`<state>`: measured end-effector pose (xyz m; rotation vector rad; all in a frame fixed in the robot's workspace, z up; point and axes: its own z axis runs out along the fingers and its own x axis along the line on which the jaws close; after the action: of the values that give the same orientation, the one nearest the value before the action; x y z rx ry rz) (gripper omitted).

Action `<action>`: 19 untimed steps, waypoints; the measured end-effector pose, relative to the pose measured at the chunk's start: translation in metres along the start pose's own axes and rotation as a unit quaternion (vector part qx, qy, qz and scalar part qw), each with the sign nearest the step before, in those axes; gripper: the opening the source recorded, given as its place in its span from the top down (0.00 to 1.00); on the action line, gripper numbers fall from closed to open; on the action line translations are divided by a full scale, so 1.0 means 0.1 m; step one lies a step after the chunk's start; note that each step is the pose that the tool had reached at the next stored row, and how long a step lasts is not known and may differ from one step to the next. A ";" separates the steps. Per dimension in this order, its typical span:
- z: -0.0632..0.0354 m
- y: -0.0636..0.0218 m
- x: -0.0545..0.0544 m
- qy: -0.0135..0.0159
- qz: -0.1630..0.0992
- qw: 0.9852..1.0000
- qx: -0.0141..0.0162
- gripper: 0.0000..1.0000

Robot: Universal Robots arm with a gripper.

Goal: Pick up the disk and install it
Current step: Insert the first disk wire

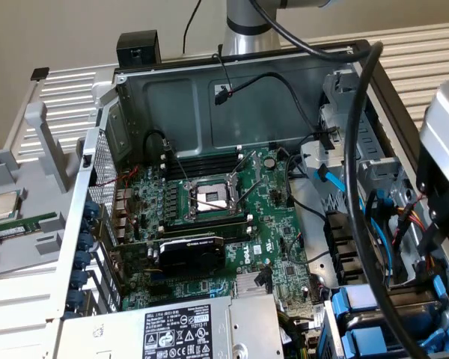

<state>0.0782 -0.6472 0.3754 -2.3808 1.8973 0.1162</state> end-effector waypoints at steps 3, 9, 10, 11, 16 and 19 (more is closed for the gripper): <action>0.006 0.000 0.03 -0.010 0.001 1.000 -0.010 0.51; 0.025 -0.001 0.08 -0.031 0.001 0.999 -0.025 0.51; 0.031 -0.004 0.09 -0.033 0.001 0.999 -0.026 0.51; 0.037 -0.008 0.10 -0.035 0.001 0.999 -0.028 0.51; 0.080 -0.048 0.17 -0.045 0.001 0.998 -0.034 0.60; 0.094 -0.083 0.18 -0.053 0.001 0.998 -0.036 0.60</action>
<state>0.0903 -0.6618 0.3642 -2.3663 1.8782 0.3086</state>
